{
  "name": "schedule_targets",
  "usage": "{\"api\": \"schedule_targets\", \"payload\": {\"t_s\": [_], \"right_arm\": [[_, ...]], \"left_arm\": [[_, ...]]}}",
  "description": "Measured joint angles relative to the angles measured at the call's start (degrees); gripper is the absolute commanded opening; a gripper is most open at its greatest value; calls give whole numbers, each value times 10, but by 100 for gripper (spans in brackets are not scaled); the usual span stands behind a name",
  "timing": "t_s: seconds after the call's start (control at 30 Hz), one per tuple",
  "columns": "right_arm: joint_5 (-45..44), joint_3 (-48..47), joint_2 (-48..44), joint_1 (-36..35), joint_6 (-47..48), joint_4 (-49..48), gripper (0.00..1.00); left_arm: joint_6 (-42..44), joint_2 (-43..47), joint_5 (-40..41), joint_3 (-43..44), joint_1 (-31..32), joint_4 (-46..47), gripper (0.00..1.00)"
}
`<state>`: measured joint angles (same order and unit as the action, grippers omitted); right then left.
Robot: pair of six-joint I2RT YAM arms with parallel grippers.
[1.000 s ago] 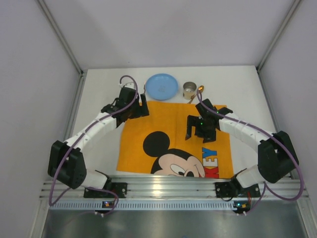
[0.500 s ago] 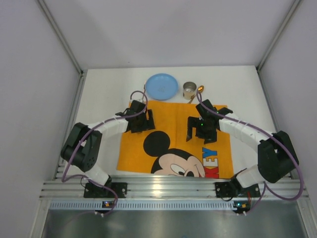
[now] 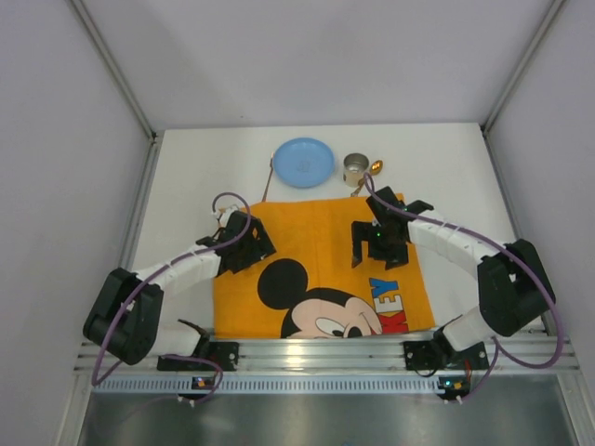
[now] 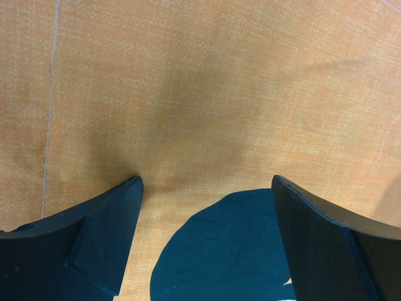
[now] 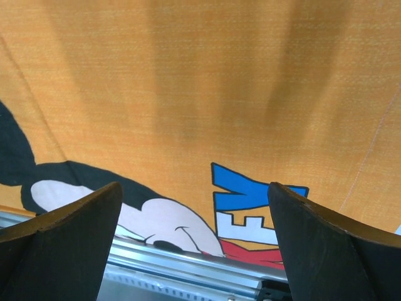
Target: Set the dinner table for one person
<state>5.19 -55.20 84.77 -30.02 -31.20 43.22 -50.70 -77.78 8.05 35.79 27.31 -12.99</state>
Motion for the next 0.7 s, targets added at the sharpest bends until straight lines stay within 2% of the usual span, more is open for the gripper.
{"api": "schedule_targets", "payload": {"t_s": [0.13, 0.27, 0.4, 0.57, 0.7], "right_arm": [[1, -5, 22, 9, 19, 0, 100], [6, -35, 30, 16, 33, 5, 100], [24, -72, 23, 17, 40, 4, 100], [52, -87, -4, 17, 47, 7, 100], [54, -87, -17, 22, 57, 13, 100]], "left_arm": [[1, 0, 7, 16, 0, -41, 94], [44, -55, 24, 104, 0, -145, 96], [116, -111, 47, 274, -1, -216, 98], [189, -211, 81, 514, -3, -231, 98], [220, -312, 83, 645, -15, -247, 98]]}}
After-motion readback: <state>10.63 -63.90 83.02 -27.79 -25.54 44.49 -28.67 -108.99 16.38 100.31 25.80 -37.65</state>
